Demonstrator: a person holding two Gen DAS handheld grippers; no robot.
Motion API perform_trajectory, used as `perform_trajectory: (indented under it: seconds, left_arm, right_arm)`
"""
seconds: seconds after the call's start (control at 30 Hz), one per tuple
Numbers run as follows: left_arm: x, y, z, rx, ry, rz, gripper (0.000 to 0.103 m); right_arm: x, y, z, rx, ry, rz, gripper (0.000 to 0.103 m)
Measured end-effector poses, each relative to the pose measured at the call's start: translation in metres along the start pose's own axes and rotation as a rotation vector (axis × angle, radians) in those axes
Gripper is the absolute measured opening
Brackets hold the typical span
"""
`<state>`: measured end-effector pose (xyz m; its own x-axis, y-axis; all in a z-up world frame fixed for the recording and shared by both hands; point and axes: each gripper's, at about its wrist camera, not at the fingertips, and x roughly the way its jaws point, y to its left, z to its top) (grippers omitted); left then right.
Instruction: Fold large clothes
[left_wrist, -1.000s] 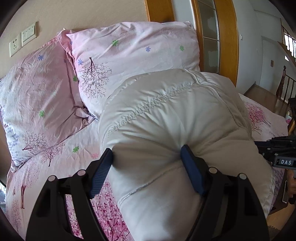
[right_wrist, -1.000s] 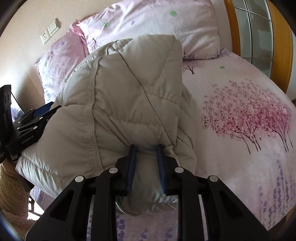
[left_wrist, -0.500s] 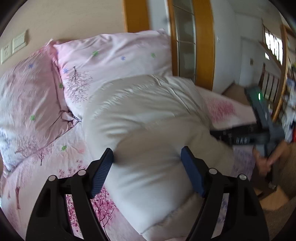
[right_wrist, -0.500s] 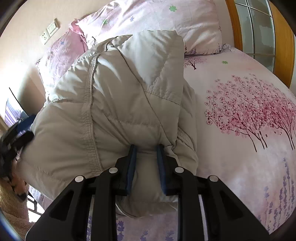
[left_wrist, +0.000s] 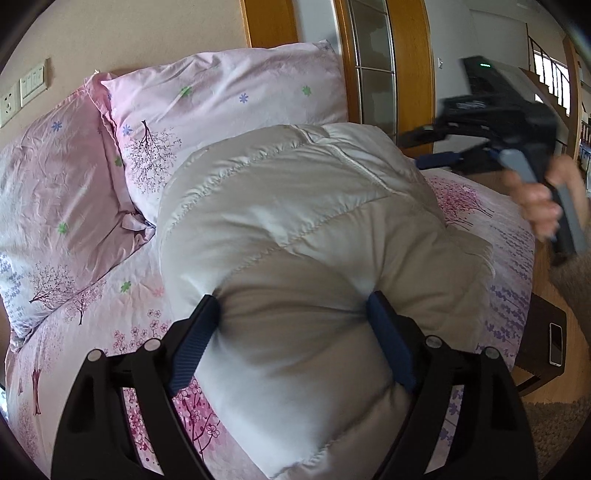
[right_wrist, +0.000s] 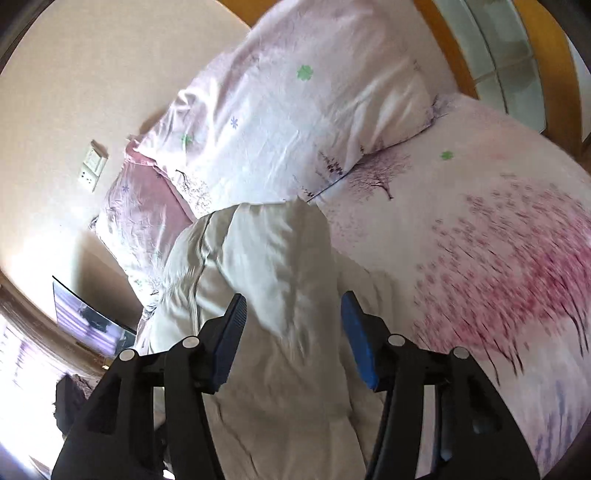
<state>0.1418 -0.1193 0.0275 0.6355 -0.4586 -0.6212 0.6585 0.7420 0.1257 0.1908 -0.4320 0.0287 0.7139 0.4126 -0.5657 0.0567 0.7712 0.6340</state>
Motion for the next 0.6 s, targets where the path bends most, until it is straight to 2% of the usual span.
perform_trajectory:
  seconds: [0.07, 0.1, 0.13, 0.3, 0.43, 0.6]
  left_arm:
    - [0.000, 0.000, 0.000, -0.002, 0.000, -0.001, 0.083]
    - [0.000, 0.001, 0.000, -0.006, -0.002, -0.002, 0.083]
    - [0.000, 0.002, 0.001, -0.009, -0.005, -0.003, 0.083]
    - [-0.017, 0.022, 0.021, -0.074, -0.066, -0.052, 0.084]
    - [-0.017, 0.061, 0.049, -0.110, -0.129, 0.057, 0.086]
    - [0.030, 0.108, 0.079, -0.151, -0.065, 0.141, 0.086]
  right_arm:
    - [0.016, 0.000, 0.005, 0.019, 0.026, 0.012, 0.038]
    - [0.021, 0.000, 0.005, 0.014, 0.024, 0.010, 0.024]
    - [0.026, 0.001, 0.004, -0.011, 0.021, -0.030, 0.019]
    - [0.043, -0.004, 0.004, -0.048, 0.066, -0.168, 0.015]
    - [0.057, -0.009, 0.008, -0.056, 0.132, -0.210, 0.015]
    - [0.067, -0.013, 0.010, -0.068, 0.200, -0.226, 0.015]
